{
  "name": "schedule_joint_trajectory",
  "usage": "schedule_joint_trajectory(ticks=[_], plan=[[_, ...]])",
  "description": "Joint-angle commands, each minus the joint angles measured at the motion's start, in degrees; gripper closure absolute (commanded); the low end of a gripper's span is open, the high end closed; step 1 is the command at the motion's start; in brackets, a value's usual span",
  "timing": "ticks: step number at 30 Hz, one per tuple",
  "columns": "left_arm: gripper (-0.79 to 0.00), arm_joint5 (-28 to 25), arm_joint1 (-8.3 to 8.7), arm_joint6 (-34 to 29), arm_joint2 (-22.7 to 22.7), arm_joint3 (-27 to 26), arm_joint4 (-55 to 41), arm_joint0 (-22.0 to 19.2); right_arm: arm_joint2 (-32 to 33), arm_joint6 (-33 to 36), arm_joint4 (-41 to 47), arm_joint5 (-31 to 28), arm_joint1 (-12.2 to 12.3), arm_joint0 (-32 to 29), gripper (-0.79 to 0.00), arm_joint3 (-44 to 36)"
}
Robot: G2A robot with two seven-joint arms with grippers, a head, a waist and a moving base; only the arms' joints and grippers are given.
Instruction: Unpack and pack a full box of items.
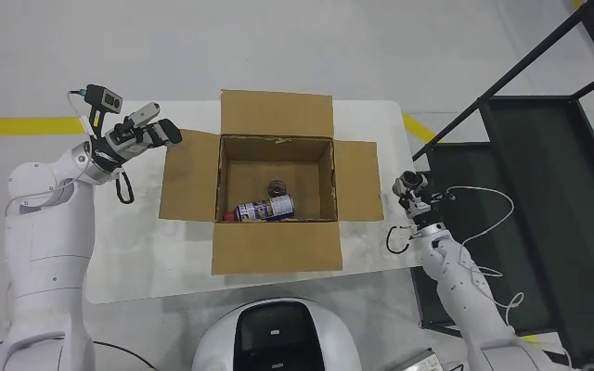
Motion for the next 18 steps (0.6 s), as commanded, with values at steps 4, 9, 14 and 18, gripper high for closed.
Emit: schedule_joint_trajectory(ticks=[4, 9, 14, 18], plan=[[-0.785, 0.0, 0.0, 0.0, 0.0, 0.0, 0.0, 0.0, -3.0, -5.8, -1.9, 0.8, -1.1, 5.4, 0.0, 10.4], [-0.785, 0.0, 0.0, 0.0, 0.0, 0.0, 0.0, 0.0, -5.5, -8.5, -3.3, 0.8, -2.3, 8.9, 0.0, 17.5], [-0.785, 0.0, 0.0, 0.0, 0.0, 0.0, 0.0, 0.0, -7.0, -10.8, -4.2, 1.2, -3.0, 10.9, 0.0, 21.9], [-0.785, 0.0, 0.0, 0.0, 0.0, 0.0, 0.0, 0.0, -7.2, -10.7, -3.2, 1.5, -3.3, 11.8, 0.0, 24.6]])
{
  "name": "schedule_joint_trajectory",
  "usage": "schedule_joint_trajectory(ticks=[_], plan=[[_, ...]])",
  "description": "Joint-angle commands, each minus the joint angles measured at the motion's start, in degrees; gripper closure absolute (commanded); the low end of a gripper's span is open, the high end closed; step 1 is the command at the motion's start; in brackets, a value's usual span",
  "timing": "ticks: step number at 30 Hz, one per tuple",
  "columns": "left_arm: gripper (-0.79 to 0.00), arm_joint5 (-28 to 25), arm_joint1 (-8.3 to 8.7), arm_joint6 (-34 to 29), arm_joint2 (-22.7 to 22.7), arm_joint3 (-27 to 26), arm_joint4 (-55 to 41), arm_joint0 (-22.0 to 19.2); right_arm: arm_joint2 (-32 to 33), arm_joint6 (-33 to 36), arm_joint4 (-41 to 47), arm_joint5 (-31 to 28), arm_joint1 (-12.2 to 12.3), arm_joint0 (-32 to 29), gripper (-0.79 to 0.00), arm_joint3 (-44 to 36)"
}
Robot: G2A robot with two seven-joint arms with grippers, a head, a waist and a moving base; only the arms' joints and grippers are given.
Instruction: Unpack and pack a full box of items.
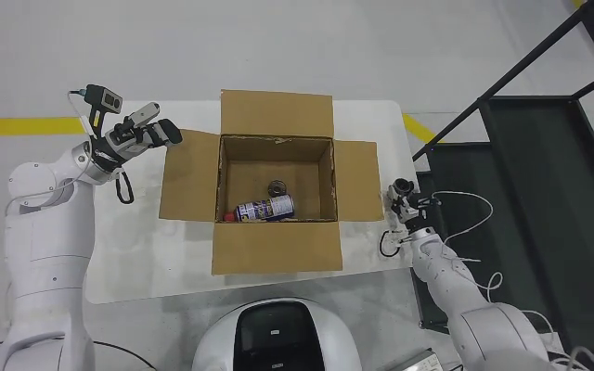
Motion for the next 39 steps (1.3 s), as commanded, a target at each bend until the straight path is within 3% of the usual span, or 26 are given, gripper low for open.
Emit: schedule_joint_trajectory(ticks=[1, 2, 3, 4, 17, 24, 27, 30, 33, 39], plan=[[-0.785, 0.0, 0.0, 0.0, 0.0, 0.0, 0.0, 0.0, -0.2, 0.1, 0.2, -0.7, -0.1, 0.2, 0.0, 0.7], [-0.785, 0.0, 0.0, 0.0, 0.0, 0.0, 0.0, 0.0, -0.2, 0.1, 0.4, -1.3, -0.2, 0.2, 0.0, 1.1], [-0.785, 0.0, 0.0, 0.0, 0.0, 0.0, 0.0, 0.0, -0.3, 0.5, 0.6, -1.7, -0.2, 0.2, -0.354, 1.5], [-0.785, 0.0, 0.0, 0.0, 0.0, 0.0, 0.0, 0.0, -0.3, 0.6, 0.9, -2.0, -0.2, 0.3, -0.785, 1.7], [-0.785, 0.0, 0.0, 0.0, 0.0, 0.0, 0.0, 0.0, 1.4, -1.6, 6.4, -4.5, 0.2, -0.2, -0.785, 1.4], [-0.785, 0.0, 0.0, 0.0, 0.0, 0.0, 0.0, 0.0, 2.6, -6.6, 5.6, -7.0, 2.1, -1.1, -0.785, -4.8], [-0.785, 0.0, 0.0, 0.0, 0.0, 0.0, 0.0, 0.0, 2.8, -2.9, 4.7, -10.2, 2.9, -2.1, -0.785, -8.6], [-0.785, 0.0, 0.0, 0.0, 0.0, 0.0, 0.0, 0.0, 3.5, 3.7, 4.3, -14.0, 3.9, -3.7, -0.785, -15.7], [-0.785, 0.0, 0.0, 0.0, 0.0, 0.0, 0.0, 0.0, 5.2, 8.4, 3.8, -13.8, 5.0, -7.7, -0.785, -27.1], [-0.785, 0.0, 0.0, 0.0, 0.0, 0.0, 0.0, 0.0, 10.5, 19.9, 7.4, -8.2, 6.3, -19.9, -0.785, -52.8]])
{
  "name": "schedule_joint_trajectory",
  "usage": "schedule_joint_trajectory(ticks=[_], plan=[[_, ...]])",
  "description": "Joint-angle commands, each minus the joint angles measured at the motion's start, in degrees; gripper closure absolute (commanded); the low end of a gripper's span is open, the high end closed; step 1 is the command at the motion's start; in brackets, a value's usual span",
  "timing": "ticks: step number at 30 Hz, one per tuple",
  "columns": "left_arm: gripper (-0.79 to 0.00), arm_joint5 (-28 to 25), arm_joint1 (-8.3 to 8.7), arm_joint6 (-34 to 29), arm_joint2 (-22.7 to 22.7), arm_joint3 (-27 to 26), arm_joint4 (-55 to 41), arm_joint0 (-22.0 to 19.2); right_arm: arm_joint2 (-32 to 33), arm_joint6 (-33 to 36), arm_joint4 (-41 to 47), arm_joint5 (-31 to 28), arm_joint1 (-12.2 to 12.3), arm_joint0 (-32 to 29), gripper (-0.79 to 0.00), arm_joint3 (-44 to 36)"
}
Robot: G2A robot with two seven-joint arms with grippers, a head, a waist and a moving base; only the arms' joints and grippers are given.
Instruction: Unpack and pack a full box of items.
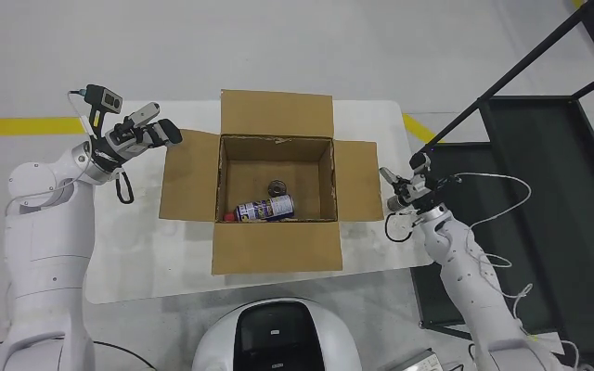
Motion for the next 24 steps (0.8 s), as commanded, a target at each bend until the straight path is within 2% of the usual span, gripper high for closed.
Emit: schedule_joint_trajectory(ticks=[1, 7, 10, 24], plan=[[-0.785, 0.0, 0.0, 0.0, 0.0, 0.0, 0.0, 0.0, 1.5, 4.2, 0.6, 2.1, 0.3, -3.9, -0.785, -8.7], [-0.785, 0.0, 0.0, 0.0, 0.0, 0.0, 0.0, 0.0, 3.7, 12.5, 1.2, 3.0, 0.7, -11.4, -0.785, -23.8], [-0.785, 0.0, 0.0, 0.0, 0.0, 0.0, 0.0, 0.0, 3.5, 17.7, -0.8, 0.0, 1.1, -12.9, -0.785, -28.1], [-0.785, 0.0, 0.0, 0.0, 0.0, 0.0, 0.0, 0.0, 3.6, 18.6, -0.4, -0.5, 1.1, -13.2, -0.785, -28.1]])
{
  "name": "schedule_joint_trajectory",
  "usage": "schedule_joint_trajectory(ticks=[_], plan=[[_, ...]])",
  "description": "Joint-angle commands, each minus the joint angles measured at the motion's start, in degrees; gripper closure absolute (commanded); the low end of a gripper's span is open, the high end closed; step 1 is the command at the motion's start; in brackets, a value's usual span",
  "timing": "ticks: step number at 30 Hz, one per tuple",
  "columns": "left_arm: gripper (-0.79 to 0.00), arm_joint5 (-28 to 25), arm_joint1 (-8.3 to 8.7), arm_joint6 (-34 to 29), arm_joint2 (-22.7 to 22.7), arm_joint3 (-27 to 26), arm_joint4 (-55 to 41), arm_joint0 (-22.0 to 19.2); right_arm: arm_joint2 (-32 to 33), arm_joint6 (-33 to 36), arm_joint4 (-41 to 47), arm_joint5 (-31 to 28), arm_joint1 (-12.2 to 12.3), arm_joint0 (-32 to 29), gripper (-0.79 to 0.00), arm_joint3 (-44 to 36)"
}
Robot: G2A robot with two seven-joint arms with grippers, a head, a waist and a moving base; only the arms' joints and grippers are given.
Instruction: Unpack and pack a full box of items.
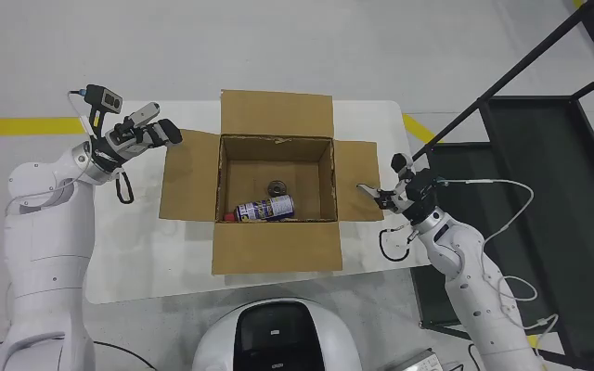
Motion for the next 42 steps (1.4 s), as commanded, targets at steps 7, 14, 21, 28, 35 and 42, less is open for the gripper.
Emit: schedule_joint_trajectory(ticks=[7, 14, 21, 28, 35, 42], plan=[[-0.785, 0.0, 0.0, 0.0, 0.0, 0.0, 0.0, 0.0, -1.2, 11.8, -3.2, 1.0, 0.3, 2.5, -0.785, -2.6], [-0.785, 0.0, 0.0, 0.0, 0.0, 0.0, 0.0, 0.0, -7.7, 29.5, -1.4, -1.8, 0.0, 9.7, -0.785, -8.4], [-0.785, 0.0, 0.0, 0.0, 0.0, 0.0, 0.0, 0.0, -11.6, 37.1, 3.2, -0.6, -0.5, 13.1, -0.785, -7.0], [-0.785, 0.0, 0.0, 0.0, 0.0, 0.0, 0.0, 0.0, -11.6, 37.1, 3.2, -0.6, -0.5, 13.1, -0.785, -7.0], [-0.785, 0.0, 0.0, 0.0, 0.0, 0.0, 0.0, 0.0, -11.9, 37.3, 2.8, -0.1, -0.5, 12.9, -0.785, -7.0], [-0.785, 0.0, 0.0, 0.0, 0.0, 0.0, 0.0, 0.0, -21.2, 48.7, 2.9, 0.0, -1.8, 22.4, -0.785, -5.6]])
